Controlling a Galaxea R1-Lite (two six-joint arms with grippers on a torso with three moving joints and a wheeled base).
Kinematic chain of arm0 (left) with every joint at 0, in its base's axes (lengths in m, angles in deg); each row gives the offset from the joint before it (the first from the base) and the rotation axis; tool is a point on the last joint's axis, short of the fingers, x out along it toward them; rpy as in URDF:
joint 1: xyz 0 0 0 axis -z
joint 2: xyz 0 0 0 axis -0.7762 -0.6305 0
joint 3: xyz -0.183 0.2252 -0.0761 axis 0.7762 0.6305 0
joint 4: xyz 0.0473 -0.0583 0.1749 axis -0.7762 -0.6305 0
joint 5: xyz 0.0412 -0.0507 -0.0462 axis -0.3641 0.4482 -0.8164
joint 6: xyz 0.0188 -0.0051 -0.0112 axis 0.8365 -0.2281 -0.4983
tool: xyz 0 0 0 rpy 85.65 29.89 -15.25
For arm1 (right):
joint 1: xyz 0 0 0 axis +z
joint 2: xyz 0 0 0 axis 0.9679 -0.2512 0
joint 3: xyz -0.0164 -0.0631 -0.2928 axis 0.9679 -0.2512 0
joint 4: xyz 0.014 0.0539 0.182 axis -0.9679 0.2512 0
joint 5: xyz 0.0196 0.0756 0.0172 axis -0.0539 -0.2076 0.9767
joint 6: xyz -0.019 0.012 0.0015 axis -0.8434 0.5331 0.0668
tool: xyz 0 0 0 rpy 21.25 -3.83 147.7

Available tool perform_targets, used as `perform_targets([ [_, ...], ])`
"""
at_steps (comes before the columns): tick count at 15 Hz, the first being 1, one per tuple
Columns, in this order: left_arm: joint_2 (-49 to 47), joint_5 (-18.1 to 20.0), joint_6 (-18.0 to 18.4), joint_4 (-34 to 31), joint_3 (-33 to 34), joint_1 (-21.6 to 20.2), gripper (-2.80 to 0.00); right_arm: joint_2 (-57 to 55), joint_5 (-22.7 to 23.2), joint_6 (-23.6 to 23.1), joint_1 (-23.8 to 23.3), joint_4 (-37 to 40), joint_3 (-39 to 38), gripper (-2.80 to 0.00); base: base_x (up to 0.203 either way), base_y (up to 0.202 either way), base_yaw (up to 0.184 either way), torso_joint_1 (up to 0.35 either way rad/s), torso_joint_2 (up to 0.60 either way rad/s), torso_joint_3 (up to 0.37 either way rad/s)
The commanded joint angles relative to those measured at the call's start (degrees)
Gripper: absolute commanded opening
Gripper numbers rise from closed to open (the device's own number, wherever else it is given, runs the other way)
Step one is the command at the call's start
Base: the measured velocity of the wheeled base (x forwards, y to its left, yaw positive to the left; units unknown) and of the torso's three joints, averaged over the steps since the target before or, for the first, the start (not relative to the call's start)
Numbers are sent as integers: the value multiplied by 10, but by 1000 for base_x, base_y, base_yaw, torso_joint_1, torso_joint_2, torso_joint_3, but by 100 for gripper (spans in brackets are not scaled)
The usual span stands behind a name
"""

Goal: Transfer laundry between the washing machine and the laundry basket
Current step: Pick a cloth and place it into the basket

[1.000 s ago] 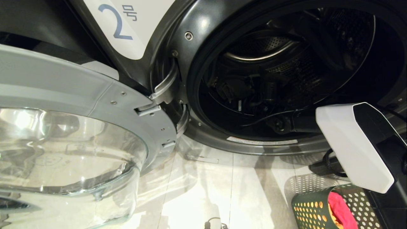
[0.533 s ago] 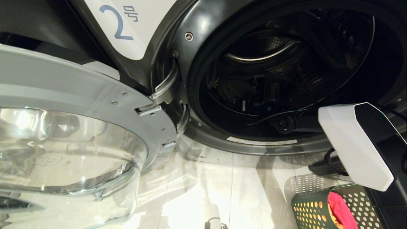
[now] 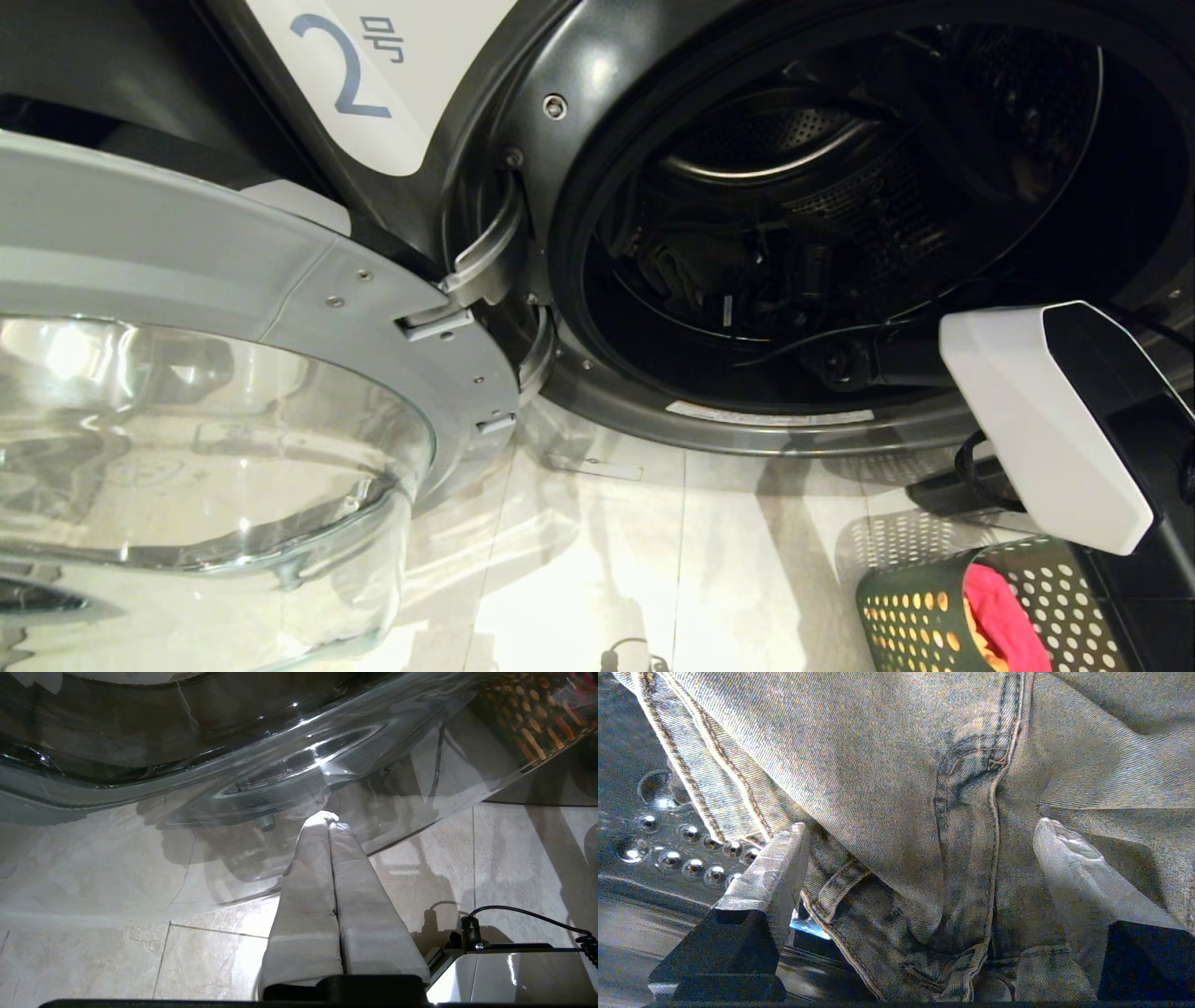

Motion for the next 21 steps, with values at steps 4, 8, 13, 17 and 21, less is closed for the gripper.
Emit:
perform_targets([
  [4,0,0,0,0,0,0,-280,11,48,17,2,-40,0,0,0,0,0,0,0,0],
  [8,0,0,0,0,0,0,-280,1,54,27,7,-84,-1,0,0,0,0,0,0,0],
  [13,0,0,0,0,0,0,-280,-40,52,30,7,-153,-2,0,0,0,0,0,0,0],
  [17,0,0,0,0,0,0,-280,-71,51,36,4,-214,-2,0,0,0,0,0,0,0],
  [21,0,0,0,0,0,0,-280,-99,52,69,2,-252,-1,0,0,0,0,0,0,0],
])
